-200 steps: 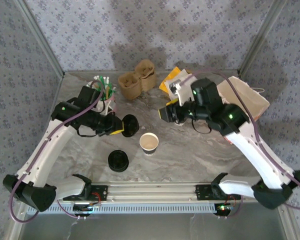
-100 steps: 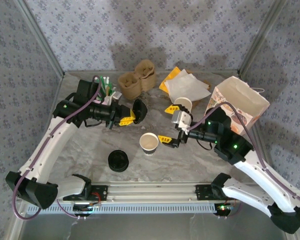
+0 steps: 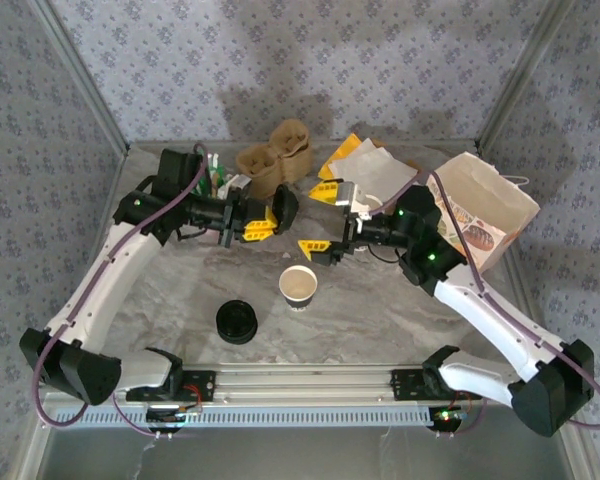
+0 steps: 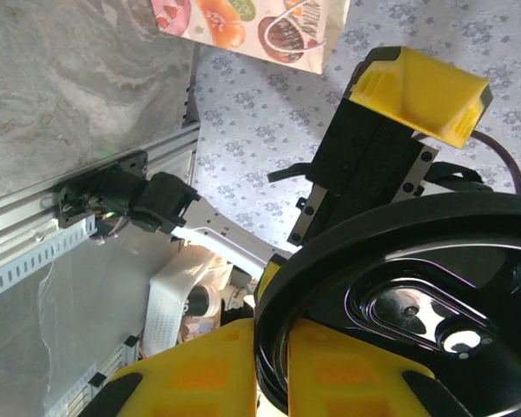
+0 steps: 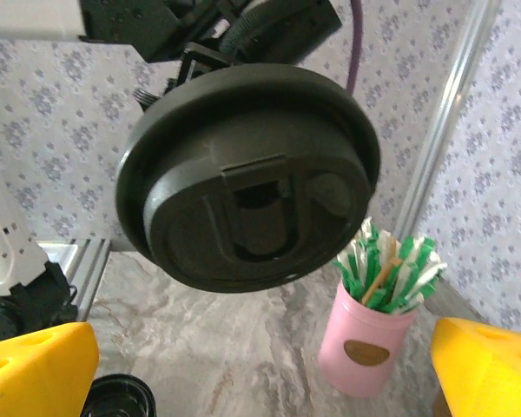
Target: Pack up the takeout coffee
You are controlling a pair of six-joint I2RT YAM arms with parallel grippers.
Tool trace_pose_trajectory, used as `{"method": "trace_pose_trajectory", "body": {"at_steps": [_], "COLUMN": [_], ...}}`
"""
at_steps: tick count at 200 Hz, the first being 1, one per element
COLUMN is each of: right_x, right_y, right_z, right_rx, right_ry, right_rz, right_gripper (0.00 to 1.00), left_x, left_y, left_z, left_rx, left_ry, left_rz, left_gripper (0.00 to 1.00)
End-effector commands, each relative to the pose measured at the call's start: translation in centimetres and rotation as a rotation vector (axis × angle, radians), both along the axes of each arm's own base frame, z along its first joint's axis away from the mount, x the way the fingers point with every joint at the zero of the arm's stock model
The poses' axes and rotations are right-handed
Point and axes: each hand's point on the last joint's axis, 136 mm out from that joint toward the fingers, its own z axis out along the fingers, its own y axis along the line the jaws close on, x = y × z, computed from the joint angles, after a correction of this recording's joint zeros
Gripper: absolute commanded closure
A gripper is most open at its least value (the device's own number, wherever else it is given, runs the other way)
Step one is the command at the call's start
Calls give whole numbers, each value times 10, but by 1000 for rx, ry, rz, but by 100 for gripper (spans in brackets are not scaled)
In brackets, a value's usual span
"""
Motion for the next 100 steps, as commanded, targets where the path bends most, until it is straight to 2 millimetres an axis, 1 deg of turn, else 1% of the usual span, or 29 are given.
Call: {"method": "trace_pose_trajectory", "body": {"at_steps": [1, 40, 100], "right_x": [-13, -8, -18], "right_y": [1, 10, 29], "right_z": [41, 54, 68], "right_rx": [93, 119, 139], "right_ry": [-80, -97, -106], "right_rz": [72, 90, 173], "right_gripper": [0, 0, 0], "left_x": [-3, 0, -3], "left_y": [-1, -2, -1], "left_z": [24, 31, 39], "left_rx": [-50, -58, -66], "left_ry": [-34, -41, -63], "left_rz": [-29, -31, -34], "left_gripper": [86, 86, 86]}}
